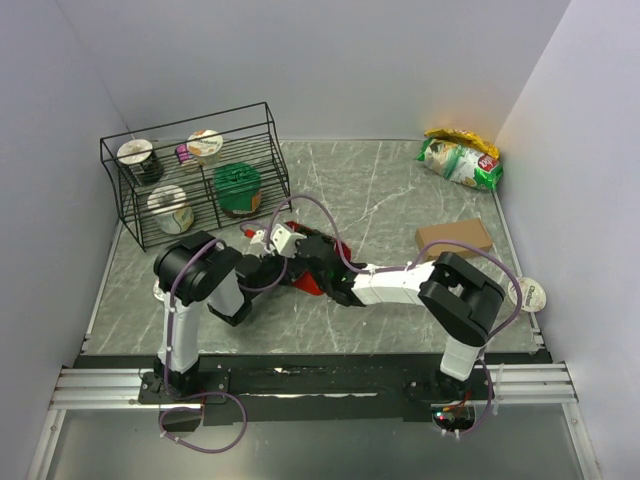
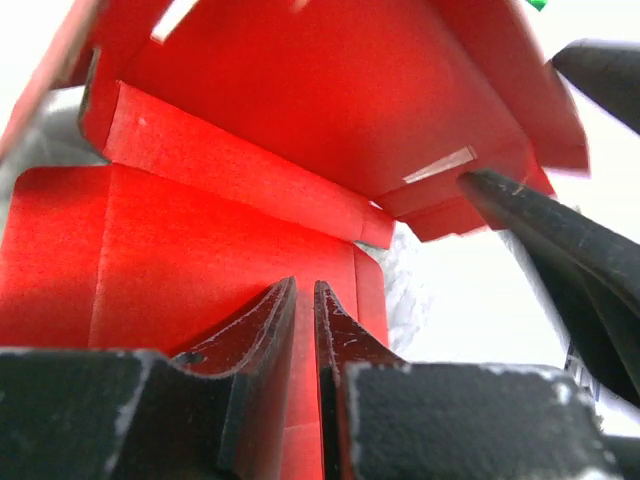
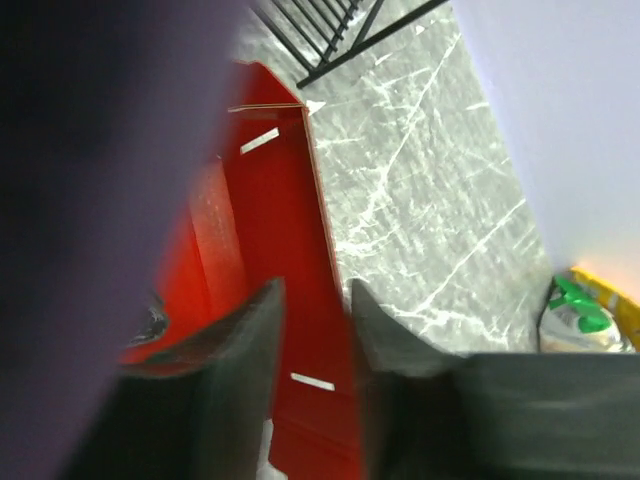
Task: Fold the paper box
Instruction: Fold the paper box at the center of the board.
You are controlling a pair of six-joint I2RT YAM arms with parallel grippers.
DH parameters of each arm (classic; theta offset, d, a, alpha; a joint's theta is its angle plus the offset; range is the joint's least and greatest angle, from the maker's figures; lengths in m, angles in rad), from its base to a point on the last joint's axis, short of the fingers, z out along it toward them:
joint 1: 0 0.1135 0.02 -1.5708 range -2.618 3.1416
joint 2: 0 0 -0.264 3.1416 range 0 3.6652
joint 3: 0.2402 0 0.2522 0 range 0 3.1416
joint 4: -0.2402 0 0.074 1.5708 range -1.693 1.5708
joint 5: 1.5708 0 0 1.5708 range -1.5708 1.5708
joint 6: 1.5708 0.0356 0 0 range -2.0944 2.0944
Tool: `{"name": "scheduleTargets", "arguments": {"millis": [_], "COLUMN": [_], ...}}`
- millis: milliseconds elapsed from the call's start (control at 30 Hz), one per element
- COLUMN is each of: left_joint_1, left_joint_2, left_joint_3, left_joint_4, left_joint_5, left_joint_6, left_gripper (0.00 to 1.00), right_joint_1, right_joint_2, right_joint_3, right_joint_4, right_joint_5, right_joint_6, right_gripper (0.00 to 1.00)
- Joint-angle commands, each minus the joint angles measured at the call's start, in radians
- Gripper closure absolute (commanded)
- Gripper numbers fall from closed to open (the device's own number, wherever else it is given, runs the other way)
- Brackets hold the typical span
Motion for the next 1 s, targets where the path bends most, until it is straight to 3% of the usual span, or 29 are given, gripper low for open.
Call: {"name": "scheduleTargets", "arguments": {"millis": [0,100,267,333,433,600,633,733,800,900,967], "left_joint_1": [-0.045,-0.066,-0.124,-0.144,-0.199,-0.244,-0.217,-0.126,-0.079,0.015,0.063], "left_joint_2": [-0.007,-0.005,0.013,0.004,-0.01,-0.099,-0.137,-0.23,-0.315,-0.472,-0.568], "left_joint_3": [-0.026,-0.013,-0.003,-0.008,-0.009,-0.008,-0.02,-0.062,-0.091,-0.086,-0.025], "left_joint_4": [0.073,0.028,-0.003,-0.003,0.026,0.014,0.023,-0.004,-0.012,-0.154,-0.439], "left_joint_5": [-0.117,-0.173,-0.281,-0.318,-0.364,-0.366,-0.355,-0.267,-0.201,-0.118,-0.094], "left_joint_6": [-0.115,-0.187,-0.304,-0.368,-0.433,-0.399,-0.395,-0.379,-0.349,-0.237,-0.137], "left_gripper": [0.8,0.8,0.82,0.82,0.79,0.54,0.44,0.26,0.21,0.16,0.12], "right_joint_1": [-0.012,-0.013,-0.044,-0.083,-0.205,-0.317,-0.332,-0.373,-0.386,-0.4,-0.4], "right_joint_2": [-0.059,-0.145,-0.297,-0.351,-0.398,-0.492,-0.5,-0.52,-0.537,-0.552,-0.555], "right_joint_3": [0.013,0.023,0.063,0.088,0.082,-0.002,-0.007,-0.013,-0.018,-0.019,-0.018], "right_joint_4": [0.037,-0.094,-0.407,-0.58,-0.679,-0.635,-0.633,-0.636,-0.633,-0.627,-0.621], "right_joint_5": [0.032,0.08,0.095,-0.001,-0.188,-0.287,-0.3,-0.359,-0.377,-0.412,-0.434], "right_joint_6": [0.05,0.174,0.594,0.826,1.052,1.124,1.127,1.104,1.084,1.084,1.087], "right_gripper": [0.41,0.25,0.15,0.14,0.14,0.13,0.13,0.13,0.12,0.12,0.12]}}
